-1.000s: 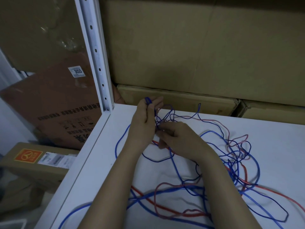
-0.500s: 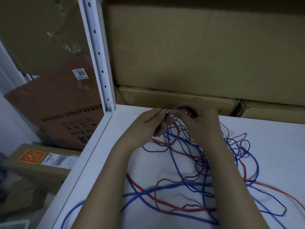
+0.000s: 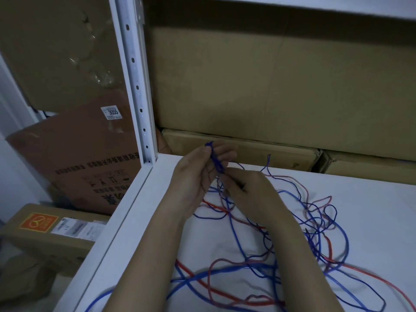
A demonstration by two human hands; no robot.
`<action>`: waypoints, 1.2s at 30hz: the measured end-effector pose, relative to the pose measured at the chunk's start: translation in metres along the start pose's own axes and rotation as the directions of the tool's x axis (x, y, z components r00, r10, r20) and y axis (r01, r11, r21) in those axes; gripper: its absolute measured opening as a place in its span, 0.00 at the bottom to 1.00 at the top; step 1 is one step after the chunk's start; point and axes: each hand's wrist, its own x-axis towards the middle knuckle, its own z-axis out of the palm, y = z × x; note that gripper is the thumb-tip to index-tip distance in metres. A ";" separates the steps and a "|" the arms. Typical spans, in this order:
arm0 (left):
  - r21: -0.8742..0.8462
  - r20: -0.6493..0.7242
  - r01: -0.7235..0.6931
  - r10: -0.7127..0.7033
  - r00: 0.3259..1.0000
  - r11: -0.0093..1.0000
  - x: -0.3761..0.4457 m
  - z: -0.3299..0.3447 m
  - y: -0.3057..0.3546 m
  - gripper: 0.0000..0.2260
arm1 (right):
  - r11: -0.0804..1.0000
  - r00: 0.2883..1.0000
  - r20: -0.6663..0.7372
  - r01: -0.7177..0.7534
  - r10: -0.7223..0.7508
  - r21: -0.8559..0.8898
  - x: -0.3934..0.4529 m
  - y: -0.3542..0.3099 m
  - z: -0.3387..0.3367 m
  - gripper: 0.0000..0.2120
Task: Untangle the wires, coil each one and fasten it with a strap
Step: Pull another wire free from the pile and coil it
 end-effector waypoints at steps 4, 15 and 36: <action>0.371 -0.054 -0.073 0.100 0.993 0.926 -0.001 -0.001 -0.009 0.15 | 0.987 0.996 0.092 0.031 -0.017 -0.160 0.000 -0.003 0.010 0.10; 0.891 0.058 -0.133 0.182 0.982 0.434 -0.004 -0.027 -0.014 0.12 | 0.999 0.998 0.057 0.011 -0.008 -0.043 -0.004 0.003 -0.005 0.07; 0.655 0.210 0.094 -0.300 0.930 0.750 -0.010 -0.014 0.002 0.15 | 0.989 0.952 -0.277 0.108 -0.133 -0.103 0.000 0.012 -0.017 0.05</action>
